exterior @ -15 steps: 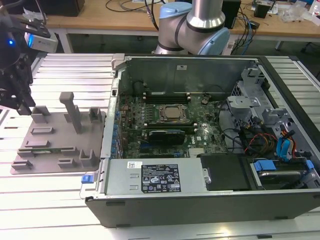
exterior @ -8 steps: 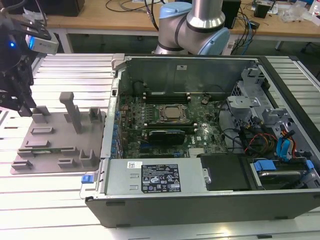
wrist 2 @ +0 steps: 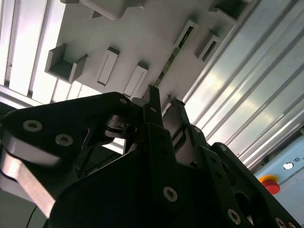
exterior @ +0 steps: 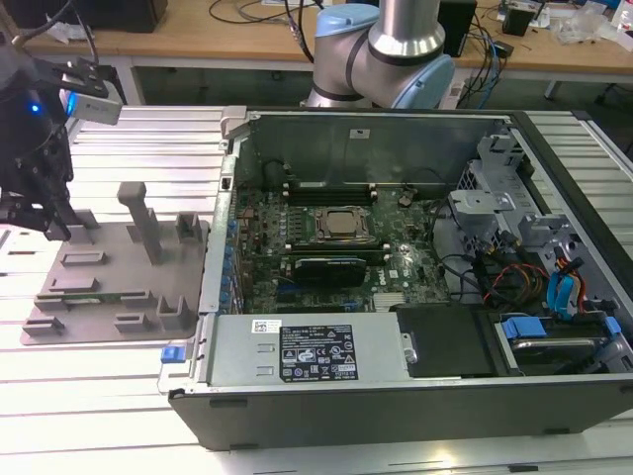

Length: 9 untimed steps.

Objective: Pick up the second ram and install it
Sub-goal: 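Pick up the second ram and move it above second insertion slot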

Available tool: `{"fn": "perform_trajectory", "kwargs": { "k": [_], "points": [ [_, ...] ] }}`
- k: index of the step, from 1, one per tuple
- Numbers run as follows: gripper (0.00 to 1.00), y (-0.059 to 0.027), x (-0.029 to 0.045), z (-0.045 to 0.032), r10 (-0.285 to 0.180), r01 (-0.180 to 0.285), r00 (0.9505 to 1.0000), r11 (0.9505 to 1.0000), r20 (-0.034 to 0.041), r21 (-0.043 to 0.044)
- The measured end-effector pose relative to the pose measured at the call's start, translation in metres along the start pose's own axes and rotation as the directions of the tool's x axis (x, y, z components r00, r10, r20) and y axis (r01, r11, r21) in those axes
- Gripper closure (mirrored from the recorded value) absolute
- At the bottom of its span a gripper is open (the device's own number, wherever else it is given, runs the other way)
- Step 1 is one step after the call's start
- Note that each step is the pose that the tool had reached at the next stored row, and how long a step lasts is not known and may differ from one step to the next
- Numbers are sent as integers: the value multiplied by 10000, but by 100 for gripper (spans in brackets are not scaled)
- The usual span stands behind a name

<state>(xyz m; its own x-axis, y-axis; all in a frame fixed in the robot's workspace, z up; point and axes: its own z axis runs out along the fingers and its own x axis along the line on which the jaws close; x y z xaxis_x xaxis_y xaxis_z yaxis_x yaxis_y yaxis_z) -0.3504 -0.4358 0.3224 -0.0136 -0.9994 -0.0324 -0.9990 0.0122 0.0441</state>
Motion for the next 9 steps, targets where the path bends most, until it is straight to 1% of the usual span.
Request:
{"fn": "perform_trajectory", "kwargs": {
  "k": [9],
  "points": [
    [72, -6, 5, 139, 0, 0, 10000, 10000, 0, 0]
  ]
}}
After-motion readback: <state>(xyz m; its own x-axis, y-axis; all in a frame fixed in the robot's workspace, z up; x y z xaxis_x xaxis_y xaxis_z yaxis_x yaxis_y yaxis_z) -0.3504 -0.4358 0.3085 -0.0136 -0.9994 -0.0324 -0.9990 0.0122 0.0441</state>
